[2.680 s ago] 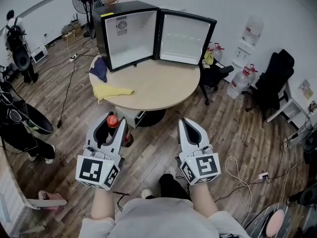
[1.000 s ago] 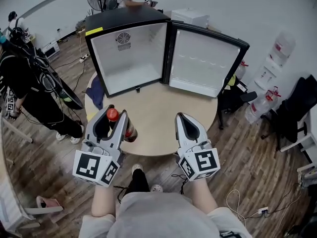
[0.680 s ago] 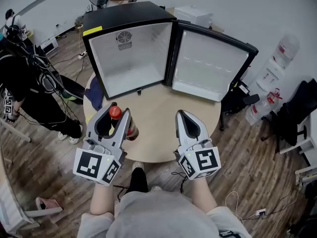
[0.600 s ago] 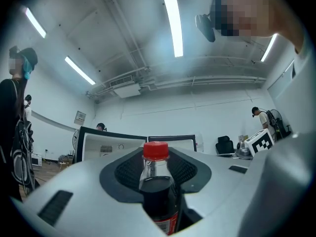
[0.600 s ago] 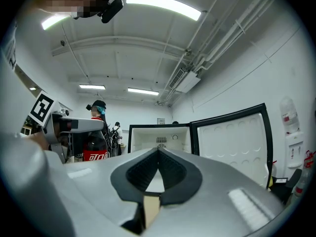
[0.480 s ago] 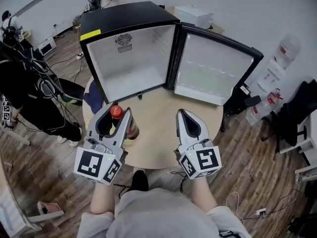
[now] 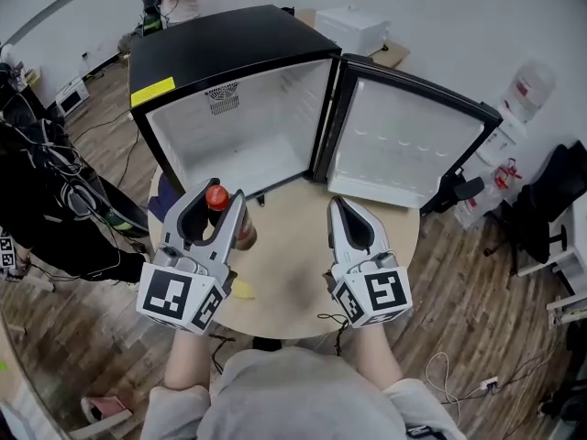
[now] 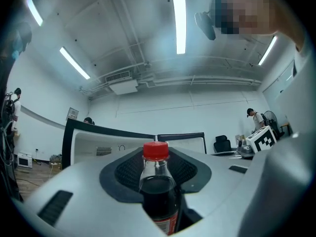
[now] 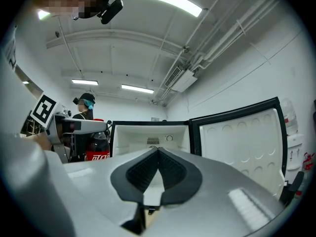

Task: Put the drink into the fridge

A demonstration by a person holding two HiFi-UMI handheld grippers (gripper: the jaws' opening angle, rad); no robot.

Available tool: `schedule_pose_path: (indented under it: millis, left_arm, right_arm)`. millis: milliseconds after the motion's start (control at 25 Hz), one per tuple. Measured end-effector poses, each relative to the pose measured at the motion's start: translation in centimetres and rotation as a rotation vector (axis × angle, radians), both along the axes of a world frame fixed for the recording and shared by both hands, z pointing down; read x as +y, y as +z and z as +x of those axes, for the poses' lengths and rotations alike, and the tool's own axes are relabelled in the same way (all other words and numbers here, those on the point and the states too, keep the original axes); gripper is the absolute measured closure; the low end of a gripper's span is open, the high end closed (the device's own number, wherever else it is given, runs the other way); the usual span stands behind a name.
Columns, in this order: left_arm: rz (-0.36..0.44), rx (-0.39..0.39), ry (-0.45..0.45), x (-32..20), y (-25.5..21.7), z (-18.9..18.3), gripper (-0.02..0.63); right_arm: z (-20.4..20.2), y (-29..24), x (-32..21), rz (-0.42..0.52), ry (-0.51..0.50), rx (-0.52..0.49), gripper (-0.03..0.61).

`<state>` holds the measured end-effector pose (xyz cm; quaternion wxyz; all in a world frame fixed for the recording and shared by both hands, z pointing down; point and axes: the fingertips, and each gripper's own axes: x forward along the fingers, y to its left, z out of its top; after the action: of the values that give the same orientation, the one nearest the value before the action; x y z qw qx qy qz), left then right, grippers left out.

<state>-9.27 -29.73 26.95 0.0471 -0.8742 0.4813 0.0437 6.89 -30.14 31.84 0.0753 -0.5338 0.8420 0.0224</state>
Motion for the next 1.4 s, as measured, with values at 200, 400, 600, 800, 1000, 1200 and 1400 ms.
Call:
schedule_pose_path:
  millis: [200,400,600,800,1000,1200,1400]
  left_arm:
    - [-0.017,-0.005,0.031,-3.8,0.6,-0.4,0.459]
    - [-0.054,-0.001,0.061,-7.6,2.0,-0.7,0.459]
    - [-0.081,-0.001,0.071,-11.3,3.8,-0.9,0.460]
    - [-0.099,-0.024,0.081,-14.8,5.6,-0.6,0.460]
    - [-0.136,-0.030,0.097,-18.2,7.4,-0.4,0.460]
    - [-0.171,-0.043,0.095,-21.3,9.1,-0.4,0.460]
    - [-0.184,-0.066,0.098,-24.2,10.4,0.0,0.460]
  right_arm:
    - [-0.7,0.1,-2.7,-0.007,0.026,0.018,0.569]
    - [-0.9,0.9,-4.7,-0.037,0.064,0.032,0.569]
    - [-0.8,2.2,-6.2,-0.074,0.098,0.052,0.569]
    - [-0.7,3.2,-7.6,-0.111,0.119,0.042,0.569]
    - [-0.7,4.0,-8.6,-0.141,0.138,0.051,0.569]
    - [-0.1,4.6,-9.2,-0.165,0.170,0.067,0.569]
    - [1.0,5.6,-9.8,-0.189,0.214,0.063,0.569]
